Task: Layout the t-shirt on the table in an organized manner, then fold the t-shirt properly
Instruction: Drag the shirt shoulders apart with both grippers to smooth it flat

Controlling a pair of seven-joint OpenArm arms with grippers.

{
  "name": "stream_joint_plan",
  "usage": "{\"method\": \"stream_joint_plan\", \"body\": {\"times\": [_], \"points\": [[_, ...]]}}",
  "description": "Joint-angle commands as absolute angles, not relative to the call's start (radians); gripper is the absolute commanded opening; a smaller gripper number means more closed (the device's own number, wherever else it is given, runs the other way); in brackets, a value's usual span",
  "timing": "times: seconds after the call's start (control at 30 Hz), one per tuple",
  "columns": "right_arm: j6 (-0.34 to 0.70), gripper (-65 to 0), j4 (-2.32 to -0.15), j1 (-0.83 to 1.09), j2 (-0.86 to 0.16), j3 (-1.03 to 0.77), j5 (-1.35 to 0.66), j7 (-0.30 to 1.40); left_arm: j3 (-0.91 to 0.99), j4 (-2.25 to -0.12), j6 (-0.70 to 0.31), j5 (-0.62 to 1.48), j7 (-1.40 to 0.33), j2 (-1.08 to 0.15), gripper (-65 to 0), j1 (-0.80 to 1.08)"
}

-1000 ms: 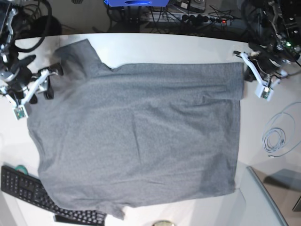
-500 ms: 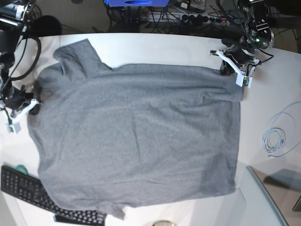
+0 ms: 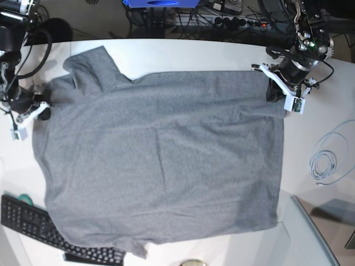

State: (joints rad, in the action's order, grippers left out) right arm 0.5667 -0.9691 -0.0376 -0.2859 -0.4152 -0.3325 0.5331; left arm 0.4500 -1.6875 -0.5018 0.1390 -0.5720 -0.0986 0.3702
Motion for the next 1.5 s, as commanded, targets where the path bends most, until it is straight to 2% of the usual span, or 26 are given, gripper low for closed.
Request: {"method": "stream_joint_plan", "body": {"times": [0.0,0.07,0.23,0.5,0.63,0.8,1.07,1.3,1.47], "points": [[0.575,-64.7,-0.983,-0.035,-0.305,-0.420,-0.328,0.536,0.447,-1.666,-0.483,0.134,-0.564,-0.107,-65.0,0.348],[0.575,-64.7,-0.983,-0.031,-0.305,-0.420,-0.328,0.536,0.443,-1.575,-0.450,0.113,-0.561,-0.107,-65.0,0.303],[0.575,-64.7,-0.980,-0.030,-0.302,-0.427,-0.252,0.536,0.443,-1.402,-0.447,0.038,-0.556,-0.119,-65.0,0.240],[0.572,-64.7,-1.052,0.085,-0.248,-0.429,-0.196,0.484,0.438,-1.405,-0.449,0.018,-0.559,-0.139,-65.0,0.242],[0.527,-64.7,-1.093,0.150,-0.222,-0.481,-0.196,0.483,0.341,-1.395,-0.447,0.016,-0.561,-0.163,-65.0,0.242],[0.529,-64.7,-1.175,0.232,-0.197,-0.499,-0.196,0.483,0.320,-1.377,-0.447,0.018,-0.562,-0.177,-65.0,0.263],[0.524,-64.7,-1.411,0.380,-0.068,-0.498,-0.194,0.486,0.321,-1.376,-0.447,0.028,-0.559,-0.272,-65.0,0.328],[0.521,-64.7,-1.451,0.335,-0.081,-0.507,-0.182,0.486,0.380,-1.425,-0.447,0.028,-0.564,-0.289,-65.0,0.318],[0.521,-64.7,-1.448,0.271,-0.096,-0.499,-0.053,0.487,0.377,-1.434,-0.447,0.028,-0.564,-0.292,-65.0,0.326]]}}
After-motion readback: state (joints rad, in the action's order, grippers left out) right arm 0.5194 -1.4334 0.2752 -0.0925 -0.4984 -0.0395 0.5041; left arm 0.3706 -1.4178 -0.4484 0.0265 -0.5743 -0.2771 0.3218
